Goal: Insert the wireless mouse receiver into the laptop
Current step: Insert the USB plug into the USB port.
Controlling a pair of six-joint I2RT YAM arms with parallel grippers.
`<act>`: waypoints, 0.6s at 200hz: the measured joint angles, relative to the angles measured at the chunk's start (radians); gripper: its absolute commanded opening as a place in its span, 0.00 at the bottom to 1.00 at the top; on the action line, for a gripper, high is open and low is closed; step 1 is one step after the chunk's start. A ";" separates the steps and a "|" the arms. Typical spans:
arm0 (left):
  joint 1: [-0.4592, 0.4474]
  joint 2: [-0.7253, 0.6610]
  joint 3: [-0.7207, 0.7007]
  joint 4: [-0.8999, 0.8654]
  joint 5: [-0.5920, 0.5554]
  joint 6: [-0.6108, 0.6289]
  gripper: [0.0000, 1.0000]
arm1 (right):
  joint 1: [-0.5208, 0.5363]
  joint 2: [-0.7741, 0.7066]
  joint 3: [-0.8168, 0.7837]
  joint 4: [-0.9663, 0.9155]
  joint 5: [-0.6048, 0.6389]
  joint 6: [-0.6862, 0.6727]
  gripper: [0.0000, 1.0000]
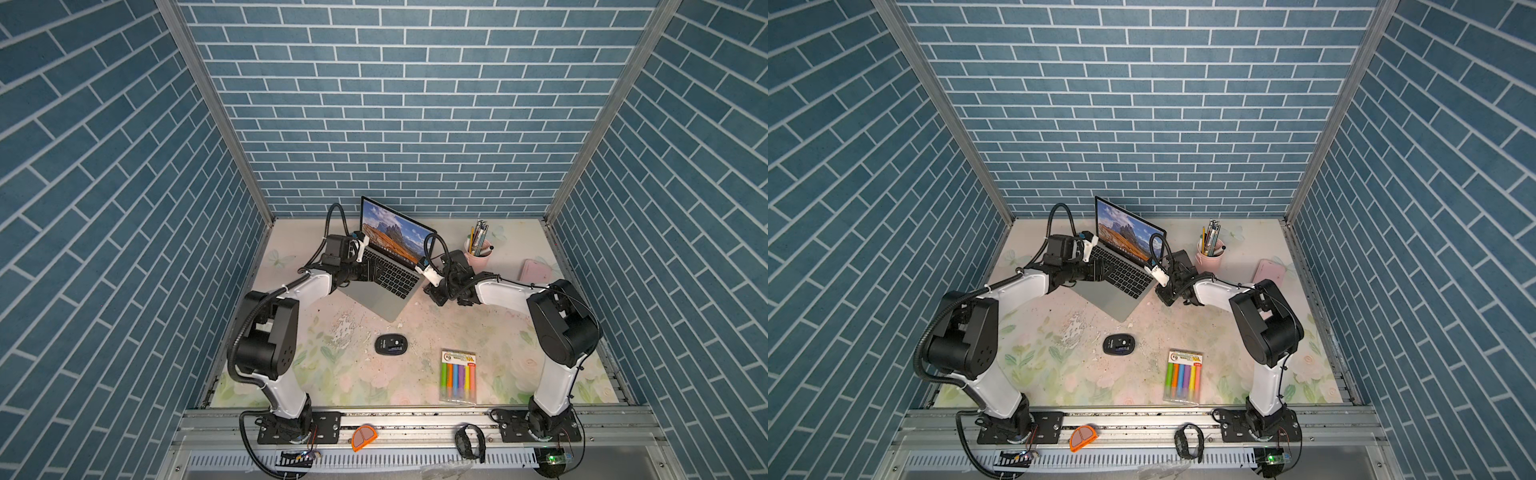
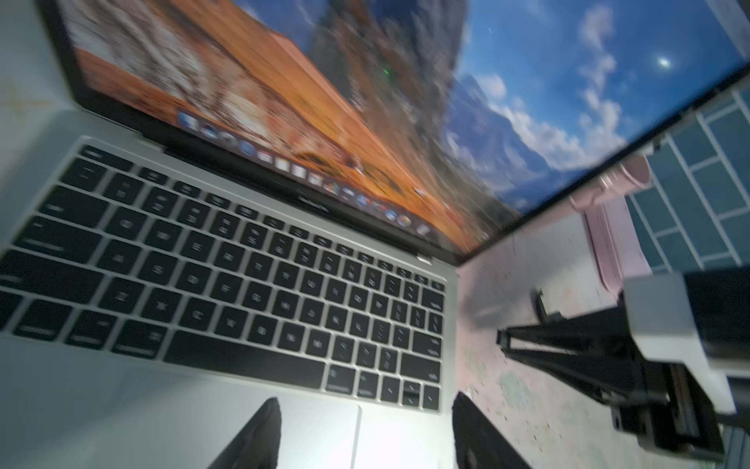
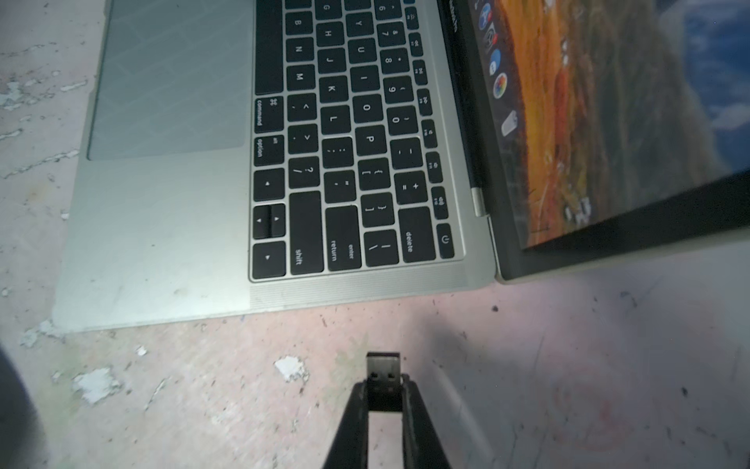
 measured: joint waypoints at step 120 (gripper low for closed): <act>0.182 0.371 0.418 -0.036 -0.014 -0.179 0.67 | 0.001 0.089 0.052 -0.034 0.008 0.000 0.11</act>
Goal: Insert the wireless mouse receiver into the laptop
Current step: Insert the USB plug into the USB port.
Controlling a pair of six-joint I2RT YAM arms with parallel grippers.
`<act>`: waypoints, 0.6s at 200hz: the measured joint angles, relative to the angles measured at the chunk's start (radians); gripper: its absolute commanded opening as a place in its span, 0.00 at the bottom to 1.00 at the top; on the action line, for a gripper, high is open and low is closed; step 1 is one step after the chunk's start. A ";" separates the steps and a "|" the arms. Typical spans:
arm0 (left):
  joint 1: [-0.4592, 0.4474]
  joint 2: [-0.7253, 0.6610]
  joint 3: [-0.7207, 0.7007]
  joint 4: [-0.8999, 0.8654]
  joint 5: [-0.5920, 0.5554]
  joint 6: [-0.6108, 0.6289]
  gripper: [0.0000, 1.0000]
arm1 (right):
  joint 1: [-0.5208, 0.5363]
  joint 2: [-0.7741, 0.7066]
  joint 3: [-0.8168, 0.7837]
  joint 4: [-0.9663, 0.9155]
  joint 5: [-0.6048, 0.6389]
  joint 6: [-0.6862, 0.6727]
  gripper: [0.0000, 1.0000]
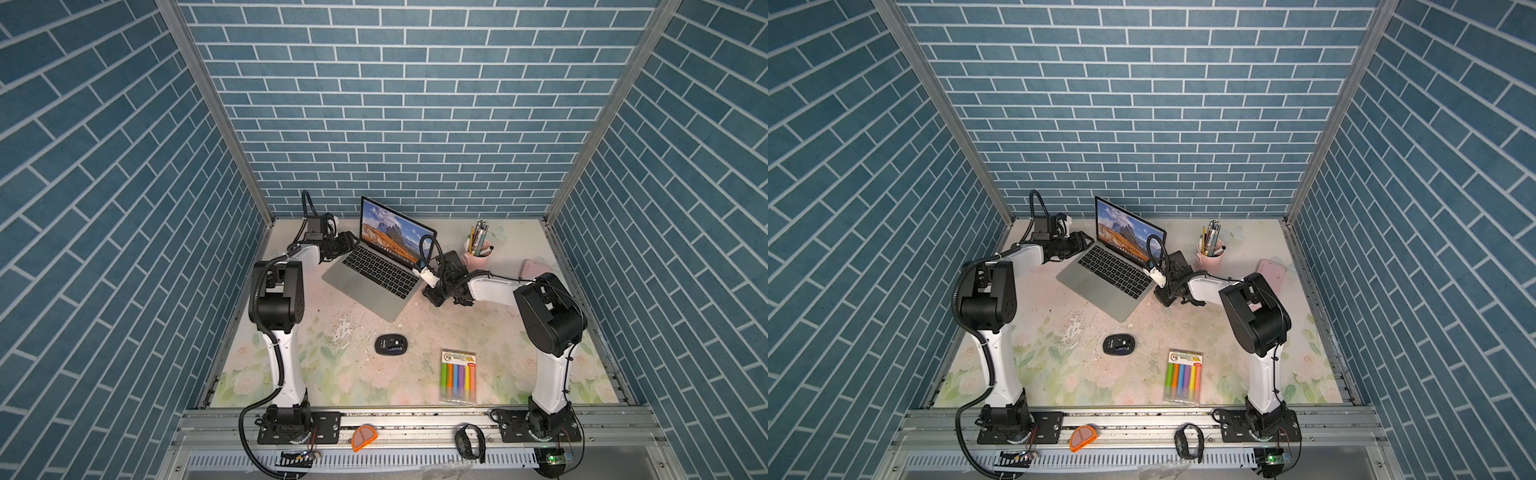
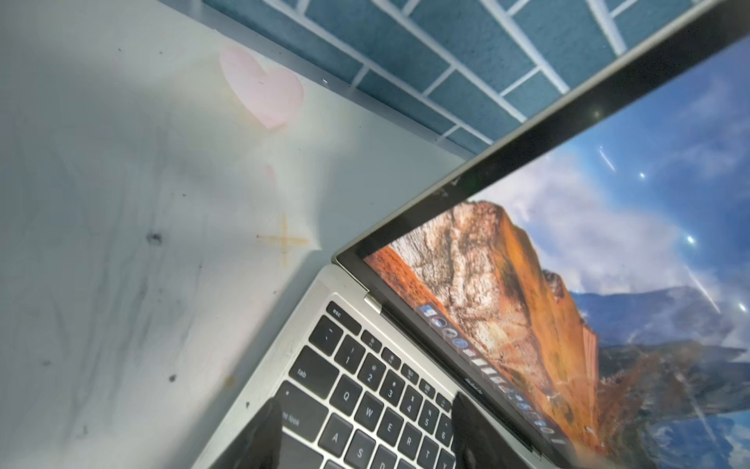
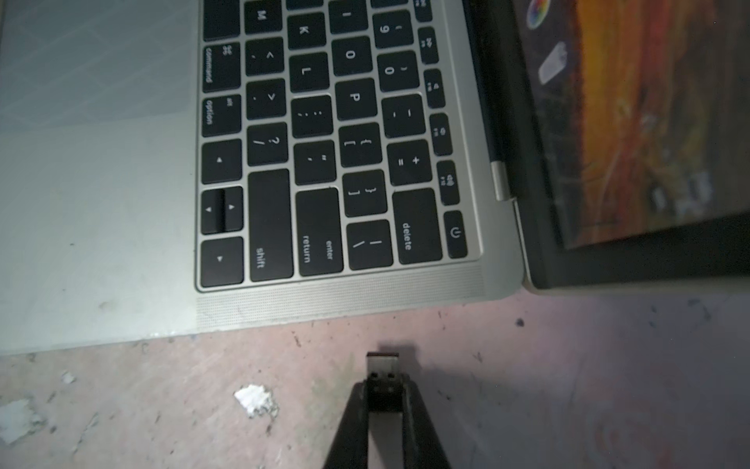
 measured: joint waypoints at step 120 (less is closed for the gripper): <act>0.023 0.163 0.176 -0.171 0.060 0.041 0.66 | 0.000 0.042 0.056 -0.004 -0.004 0.000 0.11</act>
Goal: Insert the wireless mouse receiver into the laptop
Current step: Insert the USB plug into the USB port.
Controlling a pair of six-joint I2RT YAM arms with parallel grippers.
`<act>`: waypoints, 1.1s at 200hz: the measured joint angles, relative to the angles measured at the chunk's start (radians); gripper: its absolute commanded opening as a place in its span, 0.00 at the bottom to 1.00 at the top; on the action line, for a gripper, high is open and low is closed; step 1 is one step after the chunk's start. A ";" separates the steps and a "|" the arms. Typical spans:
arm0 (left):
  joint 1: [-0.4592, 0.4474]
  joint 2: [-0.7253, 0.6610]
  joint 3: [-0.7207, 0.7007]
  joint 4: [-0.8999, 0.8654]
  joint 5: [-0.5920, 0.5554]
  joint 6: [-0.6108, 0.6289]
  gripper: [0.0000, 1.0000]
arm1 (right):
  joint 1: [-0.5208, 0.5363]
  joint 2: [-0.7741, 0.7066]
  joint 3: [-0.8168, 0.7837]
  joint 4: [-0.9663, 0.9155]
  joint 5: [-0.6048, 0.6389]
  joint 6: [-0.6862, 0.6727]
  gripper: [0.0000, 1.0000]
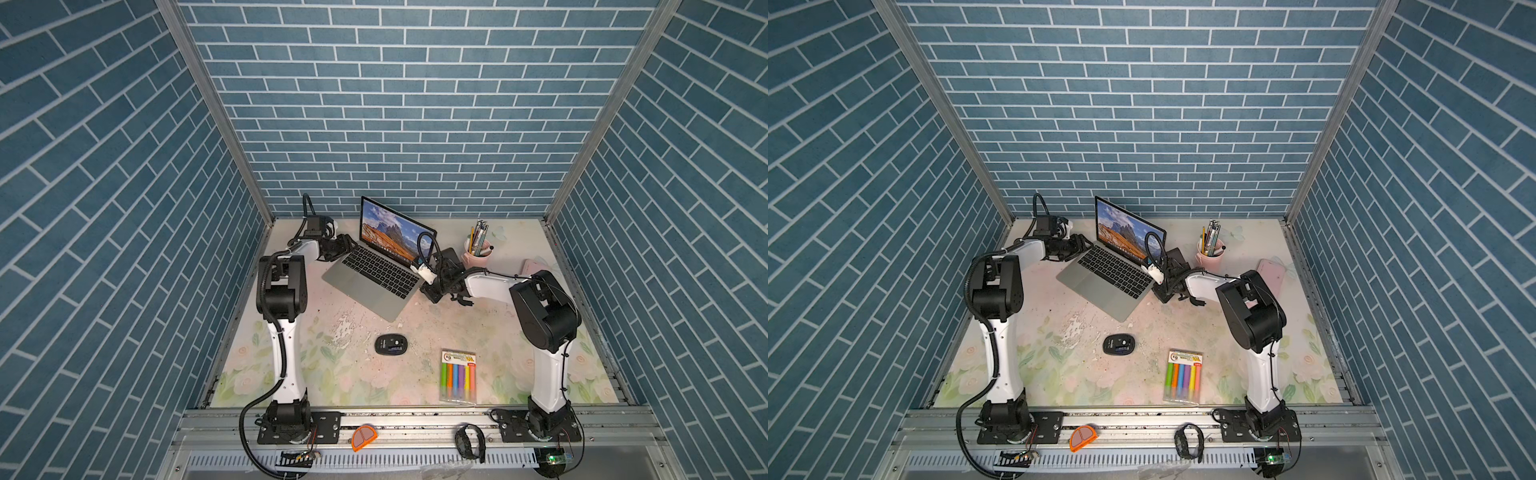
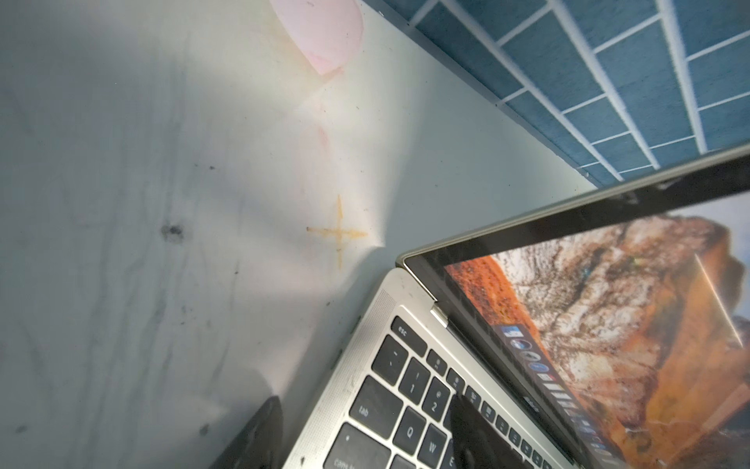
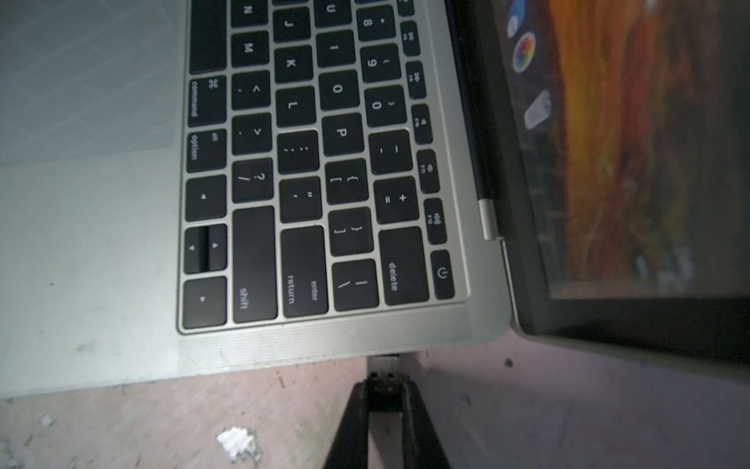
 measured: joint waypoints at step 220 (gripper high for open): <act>0.001 0.070 0.135 -0.121 0.061 0.087 0.65 | -0.002 0.023 0.066 -0.095 -0.013 -0.001 0.10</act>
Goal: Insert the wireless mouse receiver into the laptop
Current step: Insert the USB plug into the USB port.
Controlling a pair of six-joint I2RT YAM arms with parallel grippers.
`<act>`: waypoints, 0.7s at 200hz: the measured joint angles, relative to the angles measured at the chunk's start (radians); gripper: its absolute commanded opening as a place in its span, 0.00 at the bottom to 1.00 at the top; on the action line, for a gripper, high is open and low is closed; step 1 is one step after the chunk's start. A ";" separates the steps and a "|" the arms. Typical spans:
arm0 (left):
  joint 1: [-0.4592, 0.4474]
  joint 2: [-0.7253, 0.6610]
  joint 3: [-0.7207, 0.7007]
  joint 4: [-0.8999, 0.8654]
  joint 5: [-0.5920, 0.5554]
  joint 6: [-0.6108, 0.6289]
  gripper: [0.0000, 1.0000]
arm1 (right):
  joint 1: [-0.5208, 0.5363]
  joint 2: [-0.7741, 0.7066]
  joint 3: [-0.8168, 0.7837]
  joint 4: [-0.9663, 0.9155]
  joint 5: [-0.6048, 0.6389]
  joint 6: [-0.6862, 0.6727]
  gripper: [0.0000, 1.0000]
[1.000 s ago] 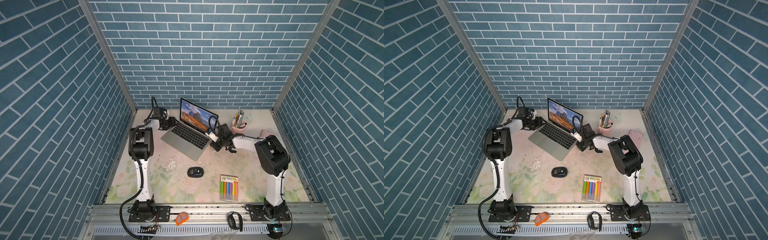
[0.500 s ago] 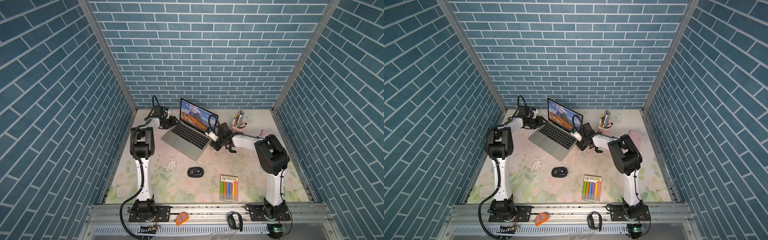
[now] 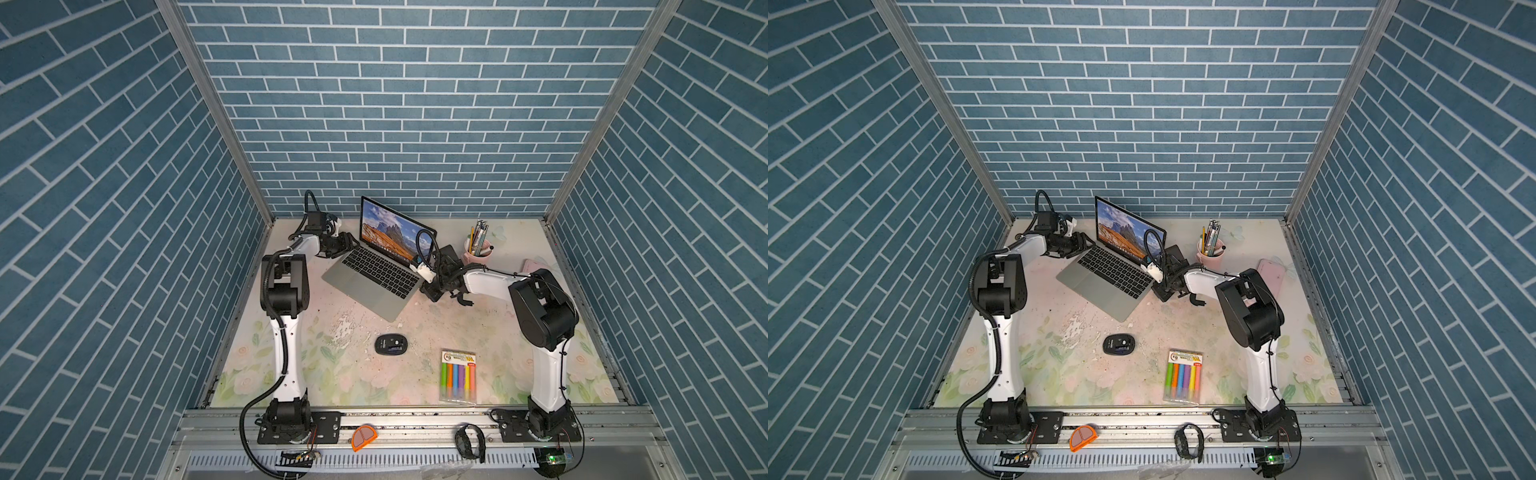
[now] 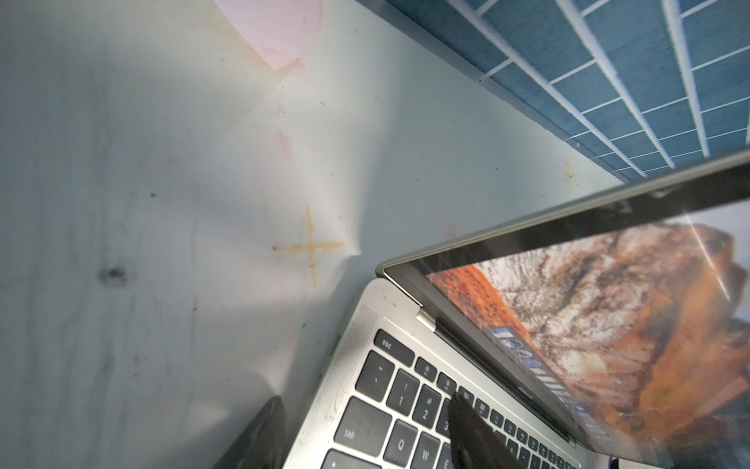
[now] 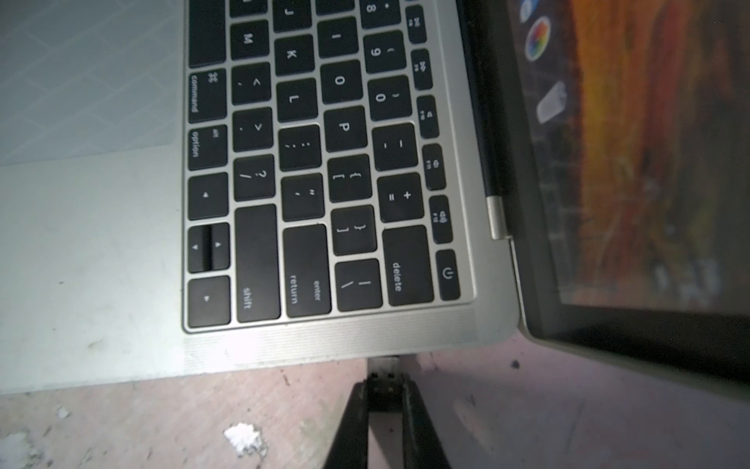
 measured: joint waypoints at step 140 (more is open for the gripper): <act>0.001 0.011 0.024 -0.033 0.005 0.014 0.64 | 0.000 0.019 0.050 -0.064 0.008 -0.026 0.09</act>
